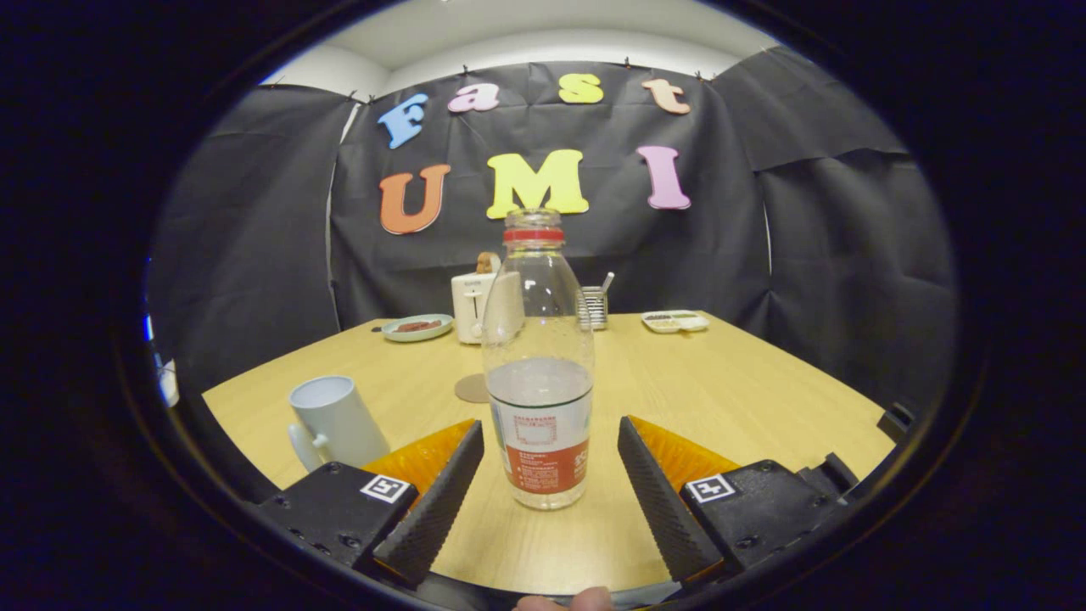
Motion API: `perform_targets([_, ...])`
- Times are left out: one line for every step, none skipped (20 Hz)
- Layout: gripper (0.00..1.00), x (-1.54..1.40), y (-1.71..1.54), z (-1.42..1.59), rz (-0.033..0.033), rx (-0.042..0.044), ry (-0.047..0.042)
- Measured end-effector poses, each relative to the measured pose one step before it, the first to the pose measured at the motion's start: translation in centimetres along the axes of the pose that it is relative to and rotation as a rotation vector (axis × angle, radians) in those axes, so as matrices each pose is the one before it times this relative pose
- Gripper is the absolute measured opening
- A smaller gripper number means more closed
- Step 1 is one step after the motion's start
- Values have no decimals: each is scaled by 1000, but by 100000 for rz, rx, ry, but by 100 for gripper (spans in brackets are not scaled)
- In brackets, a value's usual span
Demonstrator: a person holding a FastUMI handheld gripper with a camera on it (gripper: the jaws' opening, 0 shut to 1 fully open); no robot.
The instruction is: Take the bottle from table, then pour the juice into the cup, finally place the bottle on the coaster
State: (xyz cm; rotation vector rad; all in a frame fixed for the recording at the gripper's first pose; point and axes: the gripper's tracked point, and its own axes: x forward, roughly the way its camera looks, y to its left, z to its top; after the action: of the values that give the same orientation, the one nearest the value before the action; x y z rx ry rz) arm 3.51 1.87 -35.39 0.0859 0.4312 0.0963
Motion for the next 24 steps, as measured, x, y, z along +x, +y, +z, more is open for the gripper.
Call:
perform_targets([100, 517, 84, -52, 342, 1226, 617])
perform_targets([100, 476, 80, -135, 126, 778, 656])
perform_targets([100, 588, 77, 44, -78, 831, 137])
perform_targets([100, 397, 66, 34, 109, 564, 440])
perform_targets([100, 440, 55, 97, -416, 530, 29])
perform_targets([100, 398, -31, -50, -217, 456, 322])
perform_targets([100, 308, 44, 157, -161, 705, 127])
perform_targets([100, 248, 96, 26, 79, 794, -43])
perform_targets([100, 167, 89, 129, 30, 769, 55])
perform_targets([100, 227, 127, -92, -1, 669, 369])
perform_targets([98, 254, 22, 37, -195, 852, 168])
perform_targets([96, 20, 46, -72, -41, 865, 348])
perform_targets([91, 79, 1, 30, -140, 560, 485])
perform_targets([89, 26, -16, 24, -428, 497, -144])
perform_targets([88, -7, 97, 81, 265, -108, 630])
perform_targets([86, 101, 254, -96, 357, -905, 724])
perform_targets([84, 22, 231, 58, 257, -2234, 1048])
perform_targets([83, 50, 137, 48, -153, -2753, 659])
perform_targets([82, 2, 114, 224, 139, -2712, 525])
perform_targets([80, -65, 113, 258, -373, -2762, 95])
perform_targets([79, -64, 170, 457, -238, -3079, -132])
perform_targets([79, -27, 157, 279, -423, -3779, 38])
perform_targets([78, 6, 182, 404, -882, -4666, 144])
perform_targets([78, -28, 63, 226, -1143, -6039, 41])
